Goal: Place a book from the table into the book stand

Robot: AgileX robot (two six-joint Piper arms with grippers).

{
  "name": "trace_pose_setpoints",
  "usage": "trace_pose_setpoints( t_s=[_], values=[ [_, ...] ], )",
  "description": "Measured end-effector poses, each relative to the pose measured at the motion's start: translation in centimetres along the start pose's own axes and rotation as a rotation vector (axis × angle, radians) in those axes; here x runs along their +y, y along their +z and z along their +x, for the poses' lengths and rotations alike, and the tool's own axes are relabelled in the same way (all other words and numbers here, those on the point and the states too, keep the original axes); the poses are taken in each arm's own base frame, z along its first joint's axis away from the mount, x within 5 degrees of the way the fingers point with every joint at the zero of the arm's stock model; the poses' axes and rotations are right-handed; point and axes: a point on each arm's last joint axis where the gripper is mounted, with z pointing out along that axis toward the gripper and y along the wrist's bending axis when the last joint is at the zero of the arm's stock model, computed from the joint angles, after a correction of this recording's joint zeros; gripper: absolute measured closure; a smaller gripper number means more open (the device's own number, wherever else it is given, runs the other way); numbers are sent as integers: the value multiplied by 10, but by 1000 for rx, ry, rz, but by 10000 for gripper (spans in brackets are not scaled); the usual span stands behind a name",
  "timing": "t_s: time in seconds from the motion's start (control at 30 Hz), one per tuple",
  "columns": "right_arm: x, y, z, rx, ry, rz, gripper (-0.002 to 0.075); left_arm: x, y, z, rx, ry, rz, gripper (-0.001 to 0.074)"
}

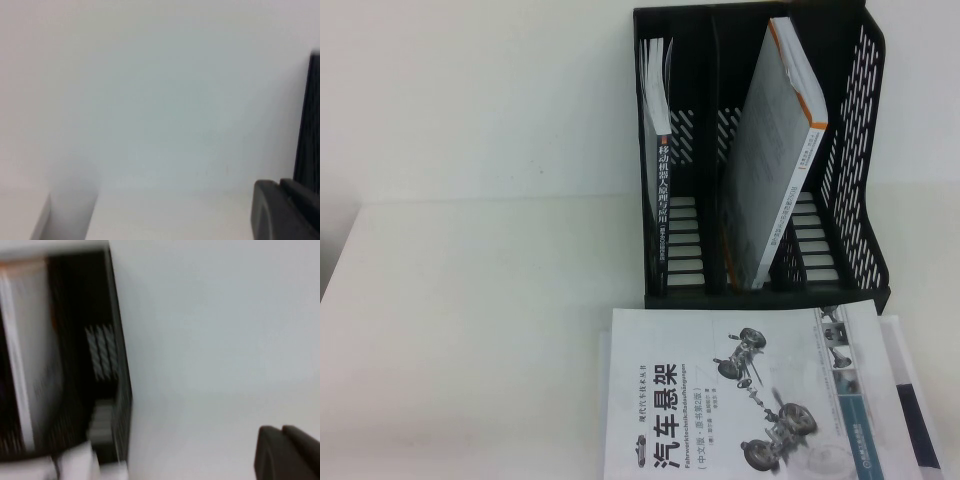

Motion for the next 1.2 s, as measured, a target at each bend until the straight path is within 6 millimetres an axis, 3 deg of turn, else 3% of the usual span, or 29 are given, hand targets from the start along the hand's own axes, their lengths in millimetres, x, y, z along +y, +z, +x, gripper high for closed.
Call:
trace_pose_setpoints(
  t_s=[0.3,0.63,0.77,0.87,0.97,1.1,1.2],
  values=[
    [9,-14,-47,-547,-1,-104,729,-4,-7,-34,-388,0,43,738],
    [9,-25,-63,-757,61,-132,729,-4,-14,-49,-567,-18,50,738],
    [4,-24,-62,-736,150,-106,729,-3,-14,-48,-551,-58,57,738],
    [7,-20,-66,-607,105,-98,728,-4,-10,-48,-444,-133,64,738],
    [10,-21,-79,-484,-13,-81,727,-8,-9,-66,-292,-128,54,738],
    [7,-31,-104,-309,46,-20,727,-12,-18,-102,-224,-63,33,738],
    [4,-31,-119,-147,67,43,727,-14,-18,-111,-228,-51,30,738]
  ],
)
